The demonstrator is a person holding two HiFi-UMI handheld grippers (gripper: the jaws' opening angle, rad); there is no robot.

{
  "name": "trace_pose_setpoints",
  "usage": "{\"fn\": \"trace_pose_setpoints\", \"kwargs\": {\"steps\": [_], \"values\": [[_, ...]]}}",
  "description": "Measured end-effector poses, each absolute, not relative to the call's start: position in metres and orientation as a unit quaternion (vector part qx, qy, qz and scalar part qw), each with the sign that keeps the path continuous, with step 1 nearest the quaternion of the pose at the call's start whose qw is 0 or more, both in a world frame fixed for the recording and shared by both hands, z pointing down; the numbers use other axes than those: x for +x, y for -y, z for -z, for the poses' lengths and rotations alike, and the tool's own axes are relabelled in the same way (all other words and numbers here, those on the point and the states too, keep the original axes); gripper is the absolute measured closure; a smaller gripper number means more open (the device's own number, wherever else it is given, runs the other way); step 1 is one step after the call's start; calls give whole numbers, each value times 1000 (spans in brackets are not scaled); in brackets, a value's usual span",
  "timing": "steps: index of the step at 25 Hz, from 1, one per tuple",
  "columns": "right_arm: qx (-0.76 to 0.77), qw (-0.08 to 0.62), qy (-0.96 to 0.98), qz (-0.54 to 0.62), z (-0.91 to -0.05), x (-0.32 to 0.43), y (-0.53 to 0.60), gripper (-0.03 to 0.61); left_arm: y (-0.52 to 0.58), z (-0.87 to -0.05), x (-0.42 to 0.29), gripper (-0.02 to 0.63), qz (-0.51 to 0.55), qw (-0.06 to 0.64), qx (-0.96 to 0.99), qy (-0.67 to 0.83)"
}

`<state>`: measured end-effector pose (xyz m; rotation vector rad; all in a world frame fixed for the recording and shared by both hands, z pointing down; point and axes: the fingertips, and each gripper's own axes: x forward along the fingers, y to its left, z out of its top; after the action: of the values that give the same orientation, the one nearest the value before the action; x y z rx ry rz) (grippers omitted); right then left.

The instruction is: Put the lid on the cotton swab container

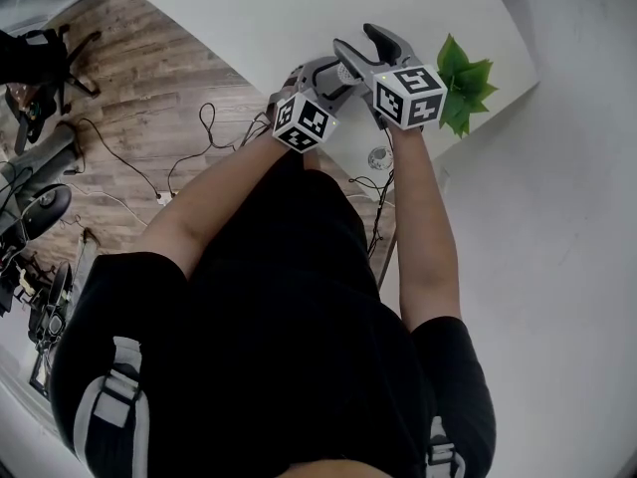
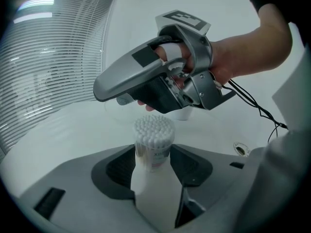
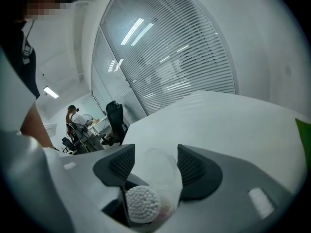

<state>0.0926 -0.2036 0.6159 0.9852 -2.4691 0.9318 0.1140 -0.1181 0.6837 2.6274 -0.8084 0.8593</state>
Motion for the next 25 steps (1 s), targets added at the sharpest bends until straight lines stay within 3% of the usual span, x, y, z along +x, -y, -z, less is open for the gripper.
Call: {"fn": "trace_pose_setpoints", "kwargs": {"steps": [25], "values": [[321, 177, 878, -307, -603, 99, 154, 313, 118, -685, 114, 383, -295, 131, 903, 285]]}}
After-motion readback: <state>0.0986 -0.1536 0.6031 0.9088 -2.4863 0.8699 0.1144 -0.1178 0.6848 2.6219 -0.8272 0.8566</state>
